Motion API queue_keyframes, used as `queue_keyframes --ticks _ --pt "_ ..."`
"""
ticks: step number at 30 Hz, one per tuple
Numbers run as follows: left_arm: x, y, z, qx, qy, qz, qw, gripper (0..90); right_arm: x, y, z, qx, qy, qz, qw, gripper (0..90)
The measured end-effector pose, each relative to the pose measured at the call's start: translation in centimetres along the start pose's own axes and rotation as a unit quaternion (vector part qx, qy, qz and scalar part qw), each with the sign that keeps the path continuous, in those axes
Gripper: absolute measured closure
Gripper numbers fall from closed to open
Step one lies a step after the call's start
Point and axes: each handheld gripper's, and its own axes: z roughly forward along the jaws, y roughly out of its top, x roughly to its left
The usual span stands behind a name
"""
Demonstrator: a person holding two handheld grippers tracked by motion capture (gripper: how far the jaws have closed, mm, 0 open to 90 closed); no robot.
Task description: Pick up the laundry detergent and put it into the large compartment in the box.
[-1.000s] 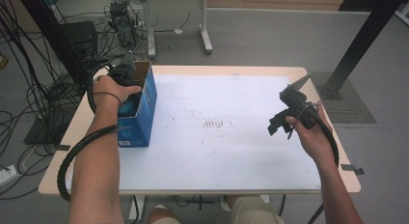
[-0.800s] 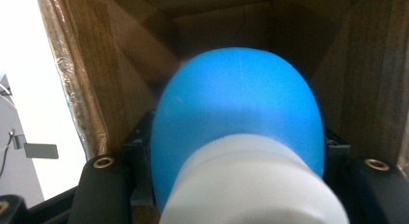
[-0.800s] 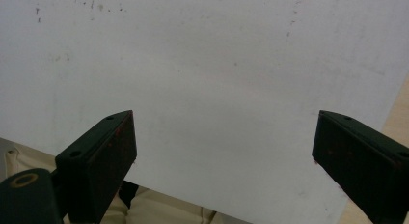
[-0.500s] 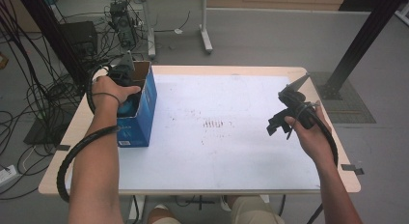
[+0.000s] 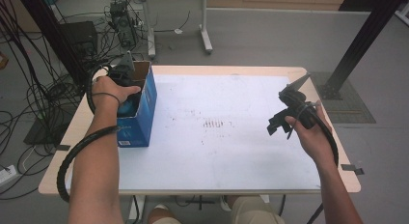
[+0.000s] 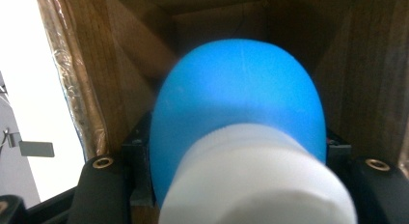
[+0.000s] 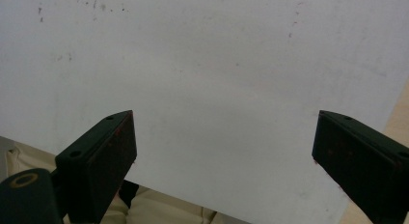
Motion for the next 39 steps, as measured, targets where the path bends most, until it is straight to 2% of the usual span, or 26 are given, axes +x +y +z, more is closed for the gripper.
queue_keyframes --ticks 39 --pt "0.02 -0.11 -0.26 -0.009 0.001 0.003 1.0000 36.8 0.50 0.14 -0.09 -0.004 -0.003 -0.009 1.0000 8.2"
